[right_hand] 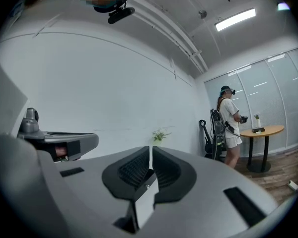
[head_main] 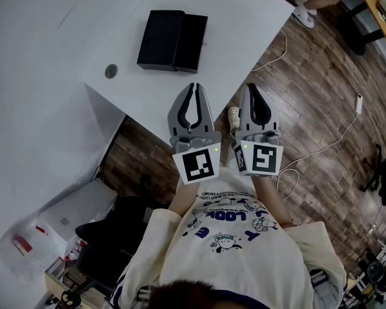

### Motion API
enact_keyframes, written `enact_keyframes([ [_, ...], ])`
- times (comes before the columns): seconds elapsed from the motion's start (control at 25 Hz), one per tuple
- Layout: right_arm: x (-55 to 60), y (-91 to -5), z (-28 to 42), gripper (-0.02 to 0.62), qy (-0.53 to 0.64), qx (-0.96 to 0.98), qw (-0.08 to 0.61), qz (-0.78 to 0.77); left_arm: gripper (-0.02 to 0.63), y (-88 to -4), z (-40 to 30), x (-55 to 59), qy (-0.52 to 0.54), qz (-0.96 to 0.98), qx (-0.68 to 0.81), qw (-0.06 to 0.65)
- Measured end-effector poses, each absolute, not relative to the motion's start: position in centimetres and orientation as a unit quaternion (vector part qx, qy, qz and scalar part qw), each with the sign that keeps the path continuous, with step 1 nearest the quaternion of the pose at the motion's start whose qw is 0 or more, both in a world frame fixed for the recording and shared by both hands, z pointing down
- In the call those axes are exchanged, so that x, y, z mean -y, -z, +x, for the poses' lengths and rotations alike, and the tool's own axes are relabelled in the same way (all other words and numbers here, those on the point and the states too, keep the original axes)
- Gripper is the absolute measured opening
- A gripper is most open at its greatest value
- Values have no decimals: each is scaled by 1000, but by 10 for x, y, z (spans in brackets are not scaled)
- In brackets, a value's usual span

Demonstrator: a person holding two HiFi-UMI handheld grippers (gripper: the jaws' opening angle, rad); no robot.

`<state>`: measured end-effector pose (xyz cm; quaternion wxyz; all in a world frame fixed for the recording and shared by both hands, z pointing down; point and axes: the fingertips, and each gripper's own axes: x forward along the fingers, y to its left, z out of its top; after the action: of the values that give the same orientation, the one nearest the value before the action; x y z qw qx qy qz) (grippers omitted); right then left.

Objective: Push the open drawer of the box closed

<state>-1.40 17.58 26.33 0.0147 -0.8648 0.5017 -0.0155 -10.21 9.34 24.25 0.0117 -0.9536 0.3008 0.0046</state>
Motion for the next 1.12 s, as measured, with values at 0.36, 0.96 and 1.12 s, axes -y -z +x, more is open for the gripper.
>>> enact_keyframes([
  [0.36,-141,-276,14,37,29,-539,4,-842,32,-257,-79,-66,11,-941,-339,1],
  [0.96,-74,-307,90,37,70,-616,-25,-784,32,-281,-11,-16,34,-905,-423,-21],
  [1.12,-53,-314,104,38,88,-639,-35,-763,32,-286,-2,-3,46,-891,-450,-31],
])
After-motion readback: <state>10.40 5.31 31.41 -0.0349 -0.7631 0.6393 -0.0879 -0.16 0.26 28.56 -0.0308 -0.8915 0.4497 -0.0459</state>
